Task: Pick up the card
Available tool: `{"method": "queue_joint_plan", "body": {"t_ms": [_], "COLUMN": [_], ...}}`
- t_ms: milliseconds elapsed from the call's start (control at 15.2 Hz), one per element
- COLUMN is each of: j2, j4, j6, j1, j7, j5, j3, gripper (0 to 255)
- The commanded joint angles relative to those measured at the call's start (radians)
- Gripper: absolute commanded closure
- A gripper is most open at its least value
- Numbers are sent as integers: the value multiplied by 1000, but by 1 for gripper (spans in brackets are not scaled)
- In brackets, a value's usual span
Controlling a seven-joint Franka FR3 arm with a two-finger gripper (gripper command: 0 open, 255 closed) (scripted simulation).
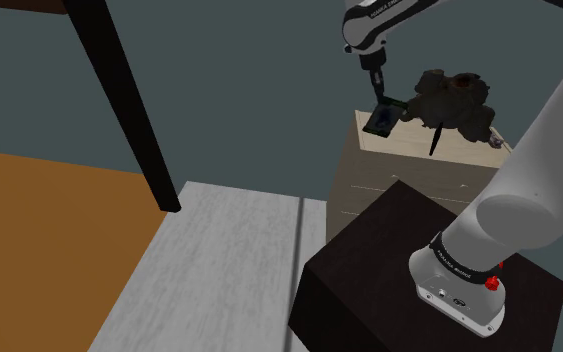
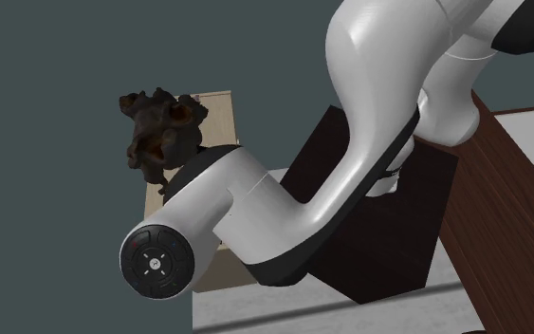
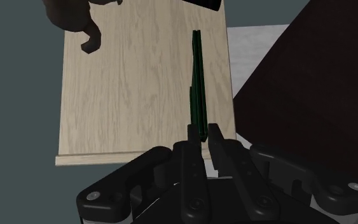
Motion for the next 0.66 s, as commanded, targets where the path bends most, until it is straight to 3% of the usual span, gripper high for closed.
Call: {"method": "queue_joint_plan", "body": {"t_ms": [0, 594], "j2": [-11, -46], "j4": [15, 69], "j6": [-25, -110], "j1": [3, 8], "j7": [-6, -31], "j5": [0, 0], "j3": [1, 3], "gripper": [255, 255]}}
